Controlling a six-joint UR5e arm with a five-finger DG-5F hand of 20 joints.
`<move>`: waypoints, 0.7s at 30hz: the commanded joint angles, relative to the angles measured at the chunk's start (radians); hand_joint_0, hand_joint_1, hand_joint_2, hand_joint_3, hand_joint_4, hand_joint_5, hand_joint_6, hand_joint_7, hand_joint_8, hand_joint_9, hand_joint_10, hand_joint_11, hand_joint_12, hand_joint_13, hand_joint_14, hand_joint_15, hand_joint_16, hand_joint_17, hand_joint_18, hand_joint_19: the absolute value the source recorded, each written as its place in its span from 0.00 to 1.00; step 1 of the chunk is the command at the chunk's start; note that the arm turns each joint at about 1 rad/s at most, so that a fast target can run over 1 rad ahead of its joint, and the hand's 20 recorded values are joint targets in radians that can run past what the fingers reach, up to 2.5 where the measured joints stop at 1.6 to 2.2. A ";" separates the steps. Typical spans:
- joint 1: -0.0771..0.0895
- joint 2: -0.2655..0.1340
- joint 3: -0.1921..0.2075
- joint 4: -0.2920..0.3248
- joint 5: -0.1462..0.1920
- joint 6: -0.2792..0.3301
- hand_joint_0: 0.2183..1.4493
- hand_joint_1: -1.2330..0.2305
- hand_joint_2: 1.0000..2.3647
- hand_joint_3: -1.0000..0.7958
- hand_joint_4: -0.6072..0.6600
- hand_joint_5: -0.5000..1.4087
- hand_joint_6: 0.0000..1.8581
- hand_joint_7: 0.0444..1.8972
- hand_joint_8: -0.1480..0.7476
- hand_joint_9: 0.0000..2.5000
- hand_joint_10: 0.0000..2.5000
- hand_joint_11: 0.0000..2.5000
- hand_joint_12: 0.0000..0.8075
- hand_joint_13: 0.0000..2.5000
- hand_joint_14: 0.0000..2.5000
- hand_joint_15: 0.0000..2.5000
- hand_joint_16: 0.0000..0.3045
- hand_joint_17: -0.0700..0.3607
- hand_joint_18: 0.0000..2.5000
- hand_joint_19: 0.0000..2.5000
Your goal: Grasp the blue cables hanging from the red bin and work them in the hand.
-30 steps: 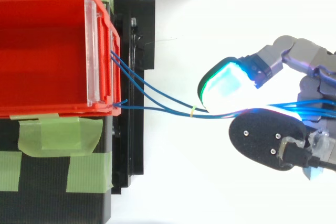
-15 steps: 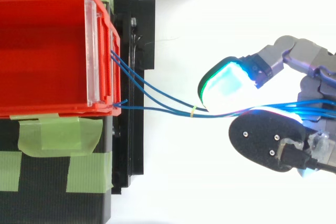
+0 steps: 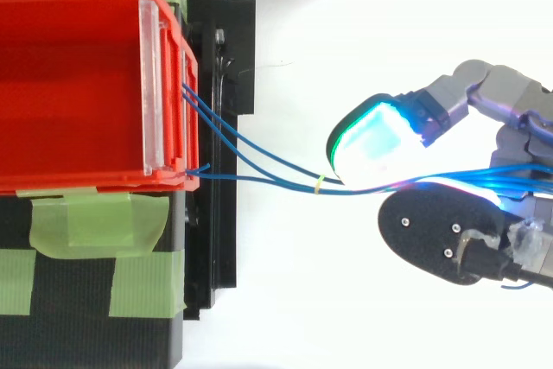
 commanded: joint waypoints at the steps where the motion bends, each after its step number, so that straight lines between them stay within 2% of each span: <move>1: 0.000 0.000 0.000 0.000 0.000 0.001 0.69 0.40 0.01 0.60 0.73 0.40 0.00 0.63 0.69 0.17 1.00 1.00 0.59 0.32 1.00 0.51 0.17 0.44 0.53 0.44; 2: 0.000 0.000 0.000 0.000 0.000 0.001 0.67 0.40 0.02 0.58 0.74 0.40 0.00 0.63 0.69 0.17 1.00 1.00 0.60 0.33 1.00 0.52 0.17 0.44 0.54 0.46; 3: 0.000 0.000 0.000 0.000 0.000 0.001 0.64 0.40 0.02 0.51 0.75 0.40 0.00 0.63 0.69 0.17 1.00 1.00 0.60 0.33 1.00 0.51 0.18 0.44 0.56 0.50; 7: 0.000 0.000 0.000 0.000 0.002 0.001 0.59 0.42 0.02 0.41 0.75 0.40 0.00 0.64 0.70 0.17 1.00 1.00 0.60 0.33 1.00 0.52 0.17 0.43 0.57 0.52; 15: 0.002 0.000 0.000 -0.002 0.002 0.003 0.58 0.42 0.01 0.29 0.75 0.42 0.00 0.67 0.71 0.18 1.00 1.00 0.59 0.34 1.00 0.52 0.17 0.44 0.58 0.50; 21: 0.002 0.000 0.000 -0.002 0.005 0.004 0.55 0.43 0.01 0.25 0.75 0.42 0.00 0.68 0.70 0.18 1.00 1.00 0.60 0.34 1.00 0.52 0.17 0.44 0.58 0.50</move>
